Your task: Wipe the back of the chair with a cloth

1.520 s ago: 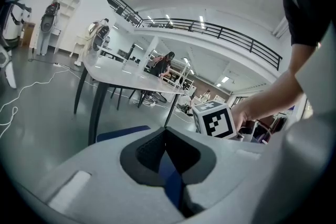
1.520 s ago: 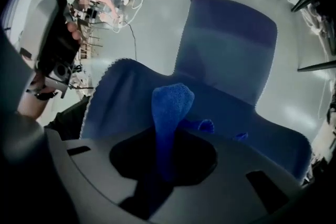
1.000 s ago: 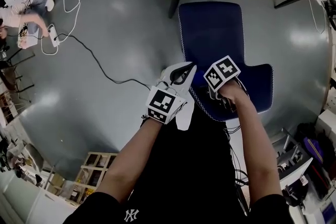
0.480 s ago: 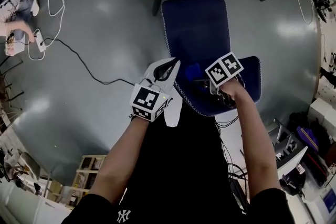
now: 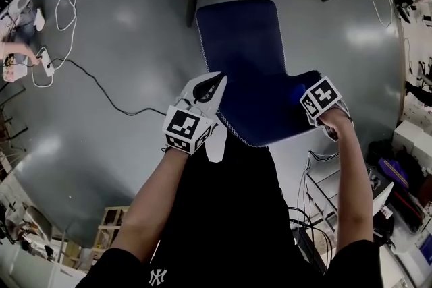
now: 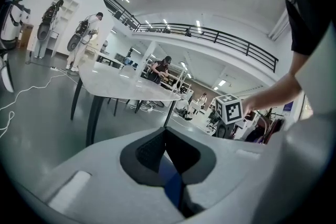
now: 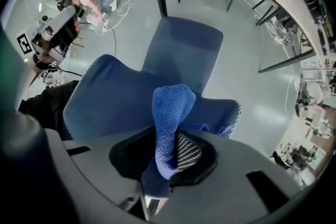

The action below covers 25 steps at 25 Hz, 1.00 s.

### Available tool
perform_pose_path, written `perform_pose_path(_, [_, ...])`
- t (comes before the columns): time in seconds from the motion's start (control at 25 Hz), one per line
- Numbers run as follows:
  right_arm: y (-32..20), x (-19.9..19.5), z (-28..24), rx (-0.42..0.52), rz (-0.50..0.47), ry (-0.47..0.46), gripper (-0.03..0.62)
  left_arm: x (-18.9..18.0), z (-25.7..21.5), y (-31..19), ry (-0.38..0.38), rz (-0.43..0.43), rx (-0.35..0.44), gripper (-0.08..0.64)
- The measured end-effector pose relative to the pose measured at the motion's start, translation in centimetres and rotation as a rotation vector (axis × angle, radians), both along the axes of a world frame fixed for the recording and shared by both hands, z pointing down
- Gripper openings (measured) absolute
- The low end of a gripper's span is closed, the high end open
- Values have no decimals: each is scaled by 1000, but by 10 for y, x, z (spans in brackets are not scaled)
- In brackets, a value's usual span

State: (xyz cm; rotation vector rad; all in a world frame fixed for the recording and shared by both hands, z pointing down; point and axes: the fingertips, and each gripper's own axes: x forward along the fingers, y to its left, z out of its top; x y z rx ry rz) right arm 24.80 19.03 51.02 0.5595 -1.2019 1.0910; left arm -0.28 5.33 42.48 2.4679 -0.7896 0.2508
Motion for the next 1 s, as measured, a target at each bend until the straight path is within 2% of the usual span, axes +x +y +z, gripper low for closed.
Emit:
perform_pose_path(0.2, [8,-2,6,-27,-6,46,84,7,4,4,0,19,-8,8])
perform_pose_path(0.4, [18,-27,0,-43,-50,7,84,8,7,12,-3,15,-18,8])
perform_pose_path(0.72, [27,-123,-13,-90,-60,-240,84,-4,2,12,-6,-17,-18,8])
perform_pose_path(0.88, [30,-172,-24,-113,26,-403,84,-14,-2,11,-7,-31,-16,8])
perform_pose_path(1.0, [30,-204,-24,-101,63,-476,84,-19,-4,11,-9,-35,-13,8])
